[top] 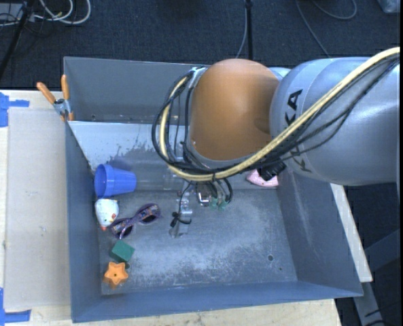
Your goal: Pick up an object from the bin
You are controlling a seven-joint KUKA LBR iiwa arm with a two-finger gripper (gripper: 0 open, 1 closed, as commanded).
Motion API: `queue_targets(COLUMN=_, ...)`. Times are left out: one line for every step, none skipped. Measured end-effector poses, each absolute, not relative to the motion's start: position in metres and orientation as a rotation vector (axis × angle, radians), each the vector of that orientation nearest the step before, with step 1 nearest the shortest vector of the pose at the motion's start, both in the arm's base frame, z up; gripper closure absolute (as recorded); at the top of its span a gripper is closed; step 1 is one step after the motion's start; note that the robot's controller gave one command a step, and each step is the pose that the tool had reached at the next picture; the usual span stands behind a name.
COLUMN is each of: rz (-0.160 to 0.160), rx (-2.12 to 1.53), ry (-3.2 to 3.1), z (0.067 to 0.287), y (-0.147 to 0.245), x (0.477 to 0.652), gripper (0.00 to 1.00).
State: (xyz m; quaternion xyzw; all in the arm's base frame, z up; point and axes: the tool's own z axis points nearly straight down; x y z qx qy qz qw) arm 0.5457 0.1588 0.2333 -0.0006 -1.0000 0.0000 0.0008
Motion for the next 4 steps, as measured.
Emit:
queue_targets(rz=-0.001, rx=0.171, ry=-3.137, z=0.194, y=0.162, x=0.560, gripper=0.00)
queue_targets(rz=-0.001, rx=0.669, ry=-3.068, z=0.166, y=0.179, x=0.592, gripper=0.00)
queue_targets(rz=-0.001, rx=0.856, ry=-3.019, z=0.132, y=0.164, x=0.589, gripper=0.00)
queue_targets(rz=0.000, rx=1.011, ry=-2.978, z=0.086, y=0.167, x=0.605, gripper=0.00)
